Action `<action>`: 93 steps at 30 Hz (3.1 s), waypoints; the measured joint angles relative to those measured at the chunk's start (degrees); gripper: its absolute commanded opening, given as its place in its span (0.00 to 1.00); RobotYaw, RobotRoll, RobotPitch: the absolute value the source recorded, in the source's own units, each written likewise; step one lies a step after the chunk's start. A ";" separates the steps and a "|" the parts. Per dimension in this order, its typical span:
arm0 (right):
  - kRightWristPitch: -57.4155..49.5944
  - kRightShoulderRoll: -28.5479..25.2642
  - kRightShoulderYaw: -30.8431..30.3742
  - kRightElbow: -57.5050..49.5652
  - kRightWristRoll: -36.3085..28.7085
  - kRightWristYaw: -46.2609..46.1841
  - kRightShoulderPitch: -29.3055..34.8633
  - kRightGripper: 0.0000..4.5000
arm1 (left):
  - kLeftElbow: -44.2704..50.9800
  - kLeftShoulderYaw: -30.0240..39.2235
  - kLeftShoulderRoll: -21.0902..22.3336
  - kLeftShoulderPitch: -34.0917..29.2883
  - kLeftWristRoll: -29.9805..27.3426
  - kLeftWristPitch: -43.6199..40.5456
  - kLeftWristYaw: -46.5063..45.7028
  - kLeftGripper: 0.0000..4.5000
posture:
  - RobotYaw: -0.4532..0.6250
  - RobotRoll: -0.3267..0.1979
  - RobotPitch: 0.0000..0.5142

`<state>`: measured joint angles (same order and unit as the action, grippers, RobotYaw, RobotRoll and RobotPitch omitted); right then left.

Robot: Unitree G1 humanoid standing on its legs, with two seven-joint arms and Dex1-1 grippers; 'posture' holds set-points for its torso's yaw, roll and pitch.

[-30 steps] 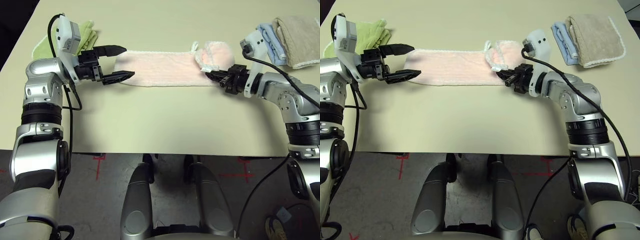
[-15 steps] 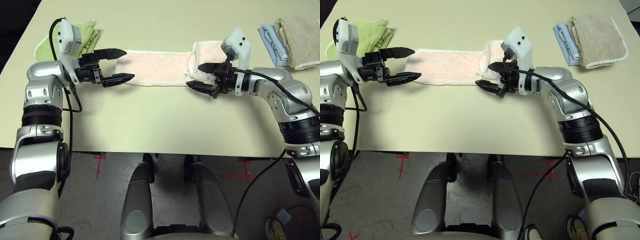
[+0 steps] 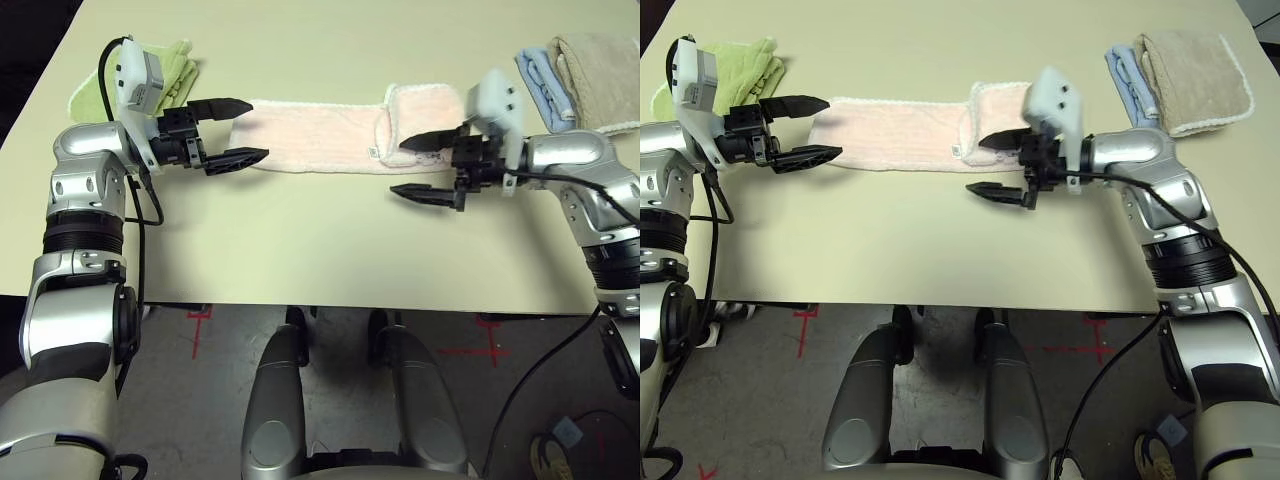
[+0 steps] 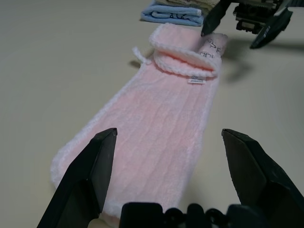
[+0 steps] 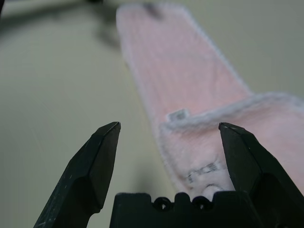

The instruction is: Fold the towel and set it aside.

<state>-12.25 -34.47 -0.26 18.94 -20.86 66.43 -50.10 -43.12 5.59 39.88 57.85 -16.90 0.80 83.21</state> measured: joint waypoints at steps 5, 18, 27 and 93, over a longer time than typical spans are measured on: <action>4.00 2.30 6.54 8.38 -3.20 -1.98 -4.11 0.99 | 0.56 -0.08 0.00 -0.07 0.00 -0.26 0.00 1.00 | 0.42 0.62 0.70; 28.05 -3.59 9.85 39.56 0.86 13.41 -9.03 0.36 | 1.59 -0.06 0.39 -0.12 0.00 -0.82 0.34 1.00 | 0.42 0.62 0.72; 29.73 -0.01 9.65 42.08 2.75 16.21 -11.99 0.01 | 1.55 0.02 -0.41 -0.04 0.00 -0.77 0.02 1.00 | 0.42 0.62 0.72; 24.33 8.71 14.93 46.04 5.65 -6.40 -16.57 0.01 | 4.16 0.04 -2.48 -0.08 -1.12 -1.96 -1.14 1.00 | 0.43 0.62 0.70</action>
<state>12.09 -25.76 14.68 64.98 -15.21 60.03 -66.67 -38.96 5.63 37.40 57.77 -18.02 -1.17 82.08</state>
